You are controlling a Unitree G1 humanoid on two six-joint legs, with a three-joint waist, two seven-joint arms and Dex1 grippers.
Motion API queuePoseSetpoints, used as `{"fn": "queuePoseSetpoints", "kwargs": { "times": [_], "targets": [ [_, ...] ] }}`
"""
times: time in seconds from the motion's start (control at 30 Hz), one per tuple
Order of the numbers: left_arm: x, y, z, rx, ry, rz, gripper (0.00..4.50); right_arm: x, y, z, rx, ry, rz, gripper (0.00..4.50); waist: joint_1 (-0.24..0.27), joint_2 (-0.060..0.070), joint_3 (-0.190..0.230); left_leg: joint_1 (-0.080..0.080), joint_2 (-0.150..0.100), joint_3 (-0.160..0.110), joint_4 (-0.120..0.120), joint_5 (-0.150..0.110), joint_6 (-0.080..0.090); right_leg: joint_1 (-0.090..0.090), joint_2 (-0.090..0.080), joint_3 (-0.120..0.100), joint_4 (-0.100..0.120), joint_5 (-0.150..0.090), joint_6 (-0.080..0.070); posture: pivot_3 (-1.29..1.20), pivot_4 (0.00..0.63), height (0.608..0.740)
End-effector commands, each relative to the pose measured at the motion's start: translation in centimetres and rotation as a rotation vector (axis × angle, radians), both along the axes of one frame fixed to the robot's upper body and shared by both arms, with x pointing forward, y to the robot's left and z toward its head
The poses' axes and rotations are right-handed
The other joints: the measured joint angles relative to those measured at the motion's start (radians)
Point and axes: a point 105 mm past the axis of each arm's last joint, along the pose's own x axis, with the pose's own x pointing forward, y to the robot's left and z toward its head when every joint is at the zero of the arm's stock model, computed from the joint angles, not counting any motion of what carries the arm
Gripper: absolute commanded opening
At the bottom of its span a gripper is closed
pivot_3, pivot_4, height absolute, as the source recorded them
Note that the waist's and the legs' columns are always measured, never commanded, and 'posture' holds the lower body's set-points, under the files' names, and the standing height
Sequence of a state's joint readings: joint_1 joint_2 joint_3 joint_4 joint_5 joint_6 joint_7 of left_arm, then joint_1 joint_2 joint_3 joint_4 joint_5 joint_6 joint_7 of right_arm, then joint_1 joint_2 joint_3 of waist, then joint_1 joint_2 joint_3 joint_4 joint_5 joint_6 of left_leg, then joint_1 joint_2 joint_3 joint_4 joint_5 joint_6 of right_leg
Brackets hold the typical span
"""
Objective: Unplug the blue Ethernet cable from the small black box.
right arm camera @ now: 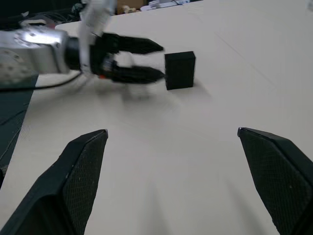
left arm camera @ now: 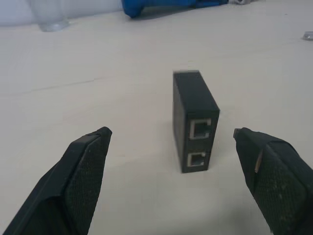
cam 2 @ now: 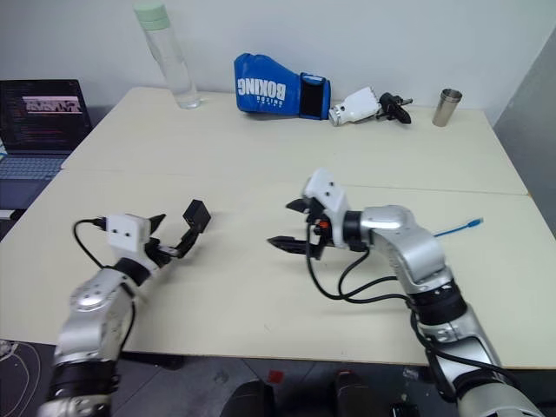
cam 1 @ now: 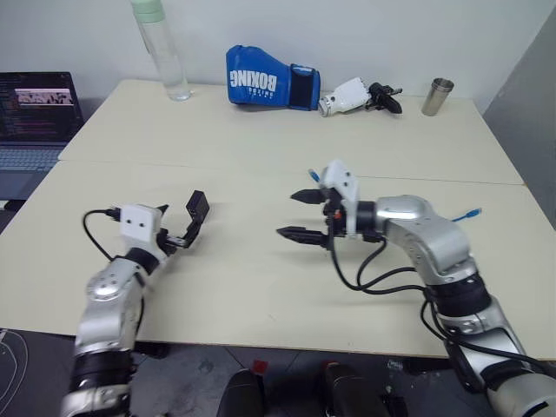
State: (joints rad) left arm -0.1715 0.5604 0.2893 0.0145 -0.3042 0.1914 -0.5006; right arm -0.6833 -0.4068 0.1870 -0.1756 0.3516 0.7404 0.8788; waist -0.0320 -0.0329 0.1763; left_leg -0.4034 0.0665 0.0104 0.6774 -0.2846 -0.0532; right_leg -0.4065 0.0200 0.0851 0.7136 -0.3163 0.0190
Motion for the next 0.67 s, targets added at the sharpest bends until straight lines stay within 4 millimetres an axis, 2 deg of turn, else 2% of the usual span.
{"fn": "queuePoseSetpoints", "kwargs": {
  "times": [0.03,0.13,0.23,0.43,0.53,0.67],
  "targets": [
    [-1.4,-0.7,4.4,0.092,-0.026,-0.084,4.28,-0.8,-1.7,2.6,0.054,-0.060,-0.018,4.50,0.001,0.000,0.000,0.000,-0.001,0.000,0.000,0.000,0.000,0.000,0.000,-0.001,0.000,0.000,0.000,0.00,0.150,0.740],
    [-1.9,-1.0,5.3,0.165,0.016,-0.130,4.28,-0.9,-3.4,3.2,0.057,-0.093,-0.047,4.50,0.000,0.000,0.000,0.002,-0.004,0.000,0.000,0.000,0.000,0.002,0.000,-0.001,0.001,0.000,0.000,0.00,0.150,0.740],
    [-2.7,-1.7,6.9,0.218,0.044,-0.240,4.28,-1.9,-6.1,3.4,0.018,-0.149,-0.046,4.50,0.002,0.000,0.001,0.002,-0.004,0.000,0.000,0.000,0.000,0.003,0.004,-0.001,0.000,0.000,0.001,0.00,0.150,0.740],
    [-3.9,-2.9,7.7,0.264,0.156,-0.450,4.28,-3.9,-11.2,2.3,-0.109,-0.026,-0.037,4.50,0.000,0.001,0.002,0.002,-0.004,0.002,-0.001,0.000,0.001,0.002,0.004,-0.002,-0.002,-0.001,0.001,0.00,0.150,0.740],
    [-4.1,-3.4,7.9,0.258,0.175,-0.499,4.28,-4.1,-12.4,2.4,-0.126,-0.008,-0.064,4.50,-0.005,0.001,0.002,0.002,-0.003,0.002,-0.001,0.000,0.001,0.002,0.004,0.000,-0.002,-0.001,0.001,0.00,0.150,0.740],
    [-4.2,-4.1,8.0,0.234,0.180,-0.554,4.28,-4.0,-12.7,2.4,-0.129,-0.026,-0.090,4.50,-0.006,0.001,0.002,0.003,-0.003,0.002,-0.001,0.000,0.001,0.002,0.008,0.003,-0.001,-0.001,0.001,0.00,0.150,0.740]
  ]
}}
